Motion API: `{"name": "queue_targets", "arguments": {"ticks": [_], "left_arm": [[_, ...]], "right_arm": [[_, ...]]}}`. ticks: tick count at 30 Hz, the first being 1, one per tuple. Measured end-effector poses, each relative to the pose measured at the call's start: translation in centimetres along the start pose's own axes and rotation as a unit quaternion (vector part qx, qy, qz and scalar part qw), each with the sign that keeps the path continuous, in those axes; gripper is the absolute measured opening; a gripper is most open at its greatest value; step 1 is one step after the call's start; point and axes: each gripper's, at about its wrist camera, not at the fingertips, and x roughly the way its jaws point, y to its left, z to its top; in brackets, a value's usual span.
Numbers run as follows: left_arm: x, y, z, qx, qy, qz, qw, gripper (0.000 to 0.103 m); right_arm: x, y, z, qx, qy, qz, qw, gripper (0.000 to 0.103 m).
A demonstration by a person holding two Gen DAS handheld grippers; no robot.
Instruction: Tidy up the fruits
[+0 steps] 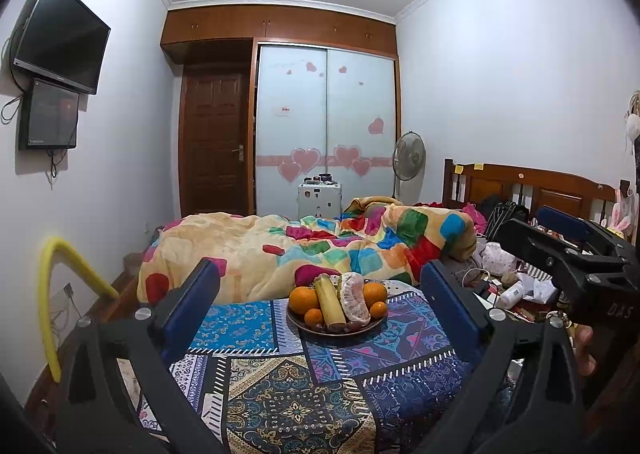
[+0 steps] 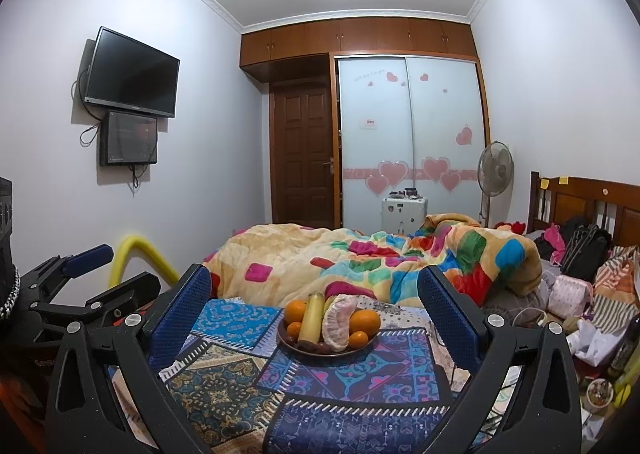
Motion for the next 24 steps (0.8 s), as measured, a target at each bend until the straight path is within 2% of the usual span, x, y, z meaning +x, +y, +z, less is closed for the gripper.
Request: {"name": "queue_targets", "arguments": {"ticks": [24], "left_arm": [[0.51,-0.42,0.13,0.005,0.003,0.000,1.0000,0.103]], "right_arm": [[-0.19,-0.24,-0.04,0.002,-0.002,-0.008,1.000,0.103]]}}
